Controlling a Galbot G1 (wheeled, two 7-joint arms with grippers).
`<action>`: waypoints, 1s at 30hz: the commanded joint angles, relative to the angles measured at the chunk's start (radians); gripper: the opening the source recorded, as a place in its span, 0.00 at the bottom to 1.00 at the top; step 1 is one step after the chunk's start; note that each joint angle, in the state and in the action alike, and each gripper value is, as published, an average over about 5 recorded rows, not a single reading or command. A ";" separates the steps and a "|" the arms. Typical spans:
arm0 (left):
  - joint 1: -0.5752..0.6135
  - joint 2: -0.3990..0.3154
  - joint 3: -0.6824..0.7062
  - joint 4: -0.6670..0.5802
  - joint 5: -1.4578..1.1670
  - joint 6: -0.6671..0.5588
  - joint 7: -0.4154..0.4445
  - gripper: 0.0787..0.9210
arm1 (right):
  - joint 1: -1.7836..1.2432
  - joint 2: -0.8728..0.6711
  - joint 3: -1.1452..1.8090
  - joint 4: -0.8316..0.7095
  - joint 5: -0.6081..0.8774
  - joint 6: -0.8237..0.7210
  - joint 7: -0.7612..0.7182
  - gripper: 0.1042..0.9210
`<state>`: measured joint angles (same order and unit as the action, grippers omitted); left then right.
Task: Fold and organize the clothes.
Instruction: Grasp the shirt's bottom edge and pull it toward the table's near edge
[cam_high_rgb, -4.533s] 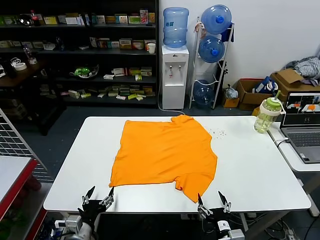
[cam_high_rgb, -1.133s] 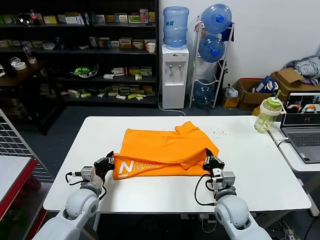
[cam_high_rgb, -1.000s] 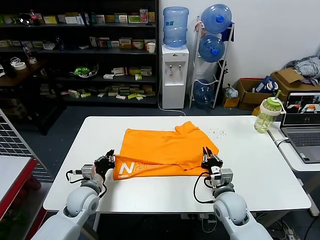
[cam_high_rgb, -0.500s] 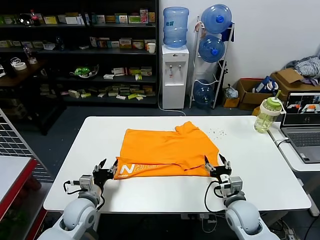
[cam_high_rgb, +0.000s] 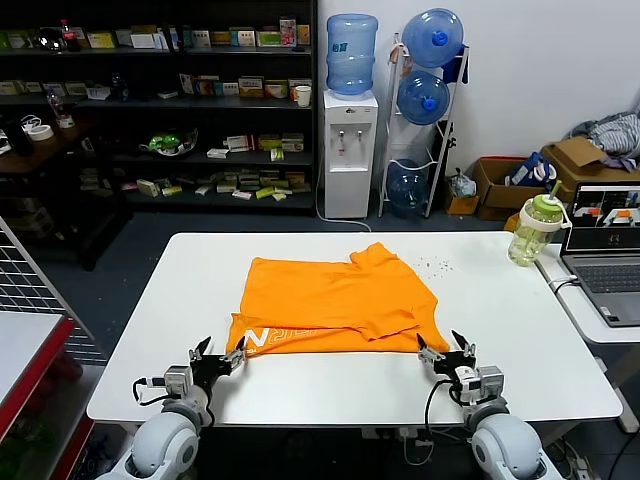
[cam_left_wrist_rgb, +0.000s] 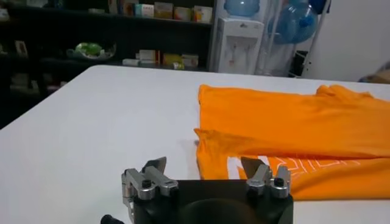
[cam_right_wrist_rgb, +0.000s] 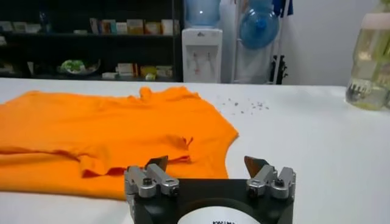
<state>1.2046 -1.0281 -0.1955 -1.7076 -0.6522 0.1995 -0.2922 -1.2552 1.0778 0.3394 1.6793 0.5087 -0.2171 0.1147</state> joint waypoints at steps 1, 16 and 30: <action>0.015 -0.011 0.005 0.008 -0.017 0.011 -0.002 0.88 | -0.011 -0.009 0.017 -0.013 0.050 -0.023 -0.029 0.88; 0.008 -0.013 0.023 0.012 -0.016 0.021 -0.004 0.60 | -0.004 0.002 0.004 -0.011 0.088 -0.075 -0.012 0.55; 0.009 -0.010 0.021 -0.020 -0.018 0.018 -0.021 0.11 | -0.036 -0.010 0.018 0.043 0.090 -0.039 0.007 0.06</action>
<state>1.2095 -1.0415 -0.1726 -1.7060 -0.6679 0.2182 -0.3065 -1.2793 1.0705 0.3536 1.6949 0.5899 -0.2654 0.1145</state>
